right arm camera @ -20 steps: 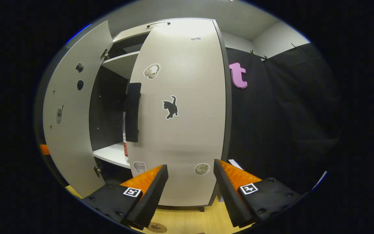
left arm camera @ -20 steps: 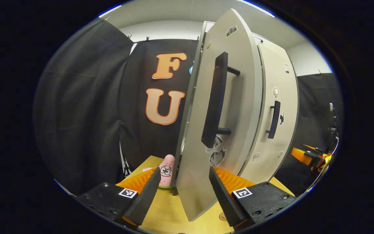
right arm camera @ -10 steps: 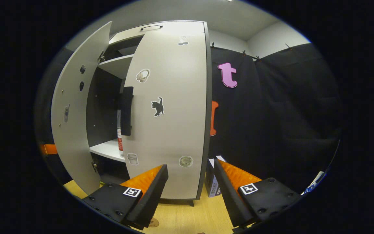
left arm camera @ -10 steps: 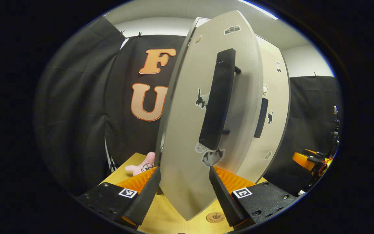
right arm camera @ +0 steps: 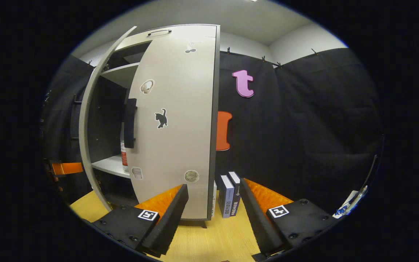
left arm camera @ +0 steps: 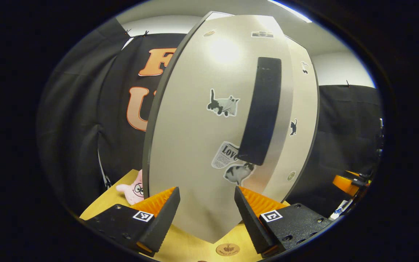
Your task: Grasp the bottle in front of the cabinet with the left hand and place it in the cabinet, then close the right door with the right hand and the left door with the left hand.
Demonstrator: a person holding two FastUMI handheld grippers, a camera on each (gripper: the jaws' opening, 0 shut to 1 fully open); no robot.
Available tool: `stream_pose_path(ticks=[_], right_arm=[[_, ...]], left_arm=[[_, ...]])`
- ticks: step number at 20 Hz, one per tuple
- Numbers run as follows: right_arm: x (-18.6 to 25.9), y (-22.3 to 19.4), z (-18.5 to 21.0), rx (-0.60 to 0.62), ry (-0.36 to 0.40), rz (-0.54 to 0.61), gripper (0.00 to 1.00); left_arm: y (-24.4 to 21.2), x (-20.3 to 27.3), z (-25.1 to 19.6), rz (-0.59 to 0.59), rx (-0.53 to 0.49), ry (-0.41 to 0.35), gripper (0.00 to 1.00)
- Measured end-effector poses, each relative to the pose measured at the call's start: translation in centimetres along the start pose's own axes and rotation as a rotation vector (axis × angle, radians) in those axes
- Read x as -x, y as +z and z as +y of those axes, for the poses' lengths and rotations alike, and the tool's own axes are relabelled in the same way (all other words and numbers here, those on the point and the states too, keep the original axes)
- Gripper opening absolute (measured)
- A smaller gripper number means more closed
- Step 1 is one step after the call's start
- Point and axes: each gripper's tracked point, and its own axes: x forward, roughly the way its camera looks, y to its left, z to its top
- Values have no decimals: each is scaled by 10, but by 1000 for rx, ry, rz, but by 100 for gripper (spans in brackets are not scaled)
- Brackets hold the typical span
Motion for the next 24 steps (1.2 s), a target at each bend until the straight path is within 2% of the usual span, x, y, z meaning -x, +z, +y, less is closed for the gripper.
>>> stream_pose_path(ticks=[4,24], right_arm=[[0,-4,-7,-11,-10,4,94],[-41,-29,-16,-45,1,56,94]], left_arm=[[-9,-30,-2,14,13,11,92],[-23,-56,-8,37,-49,8,93]])
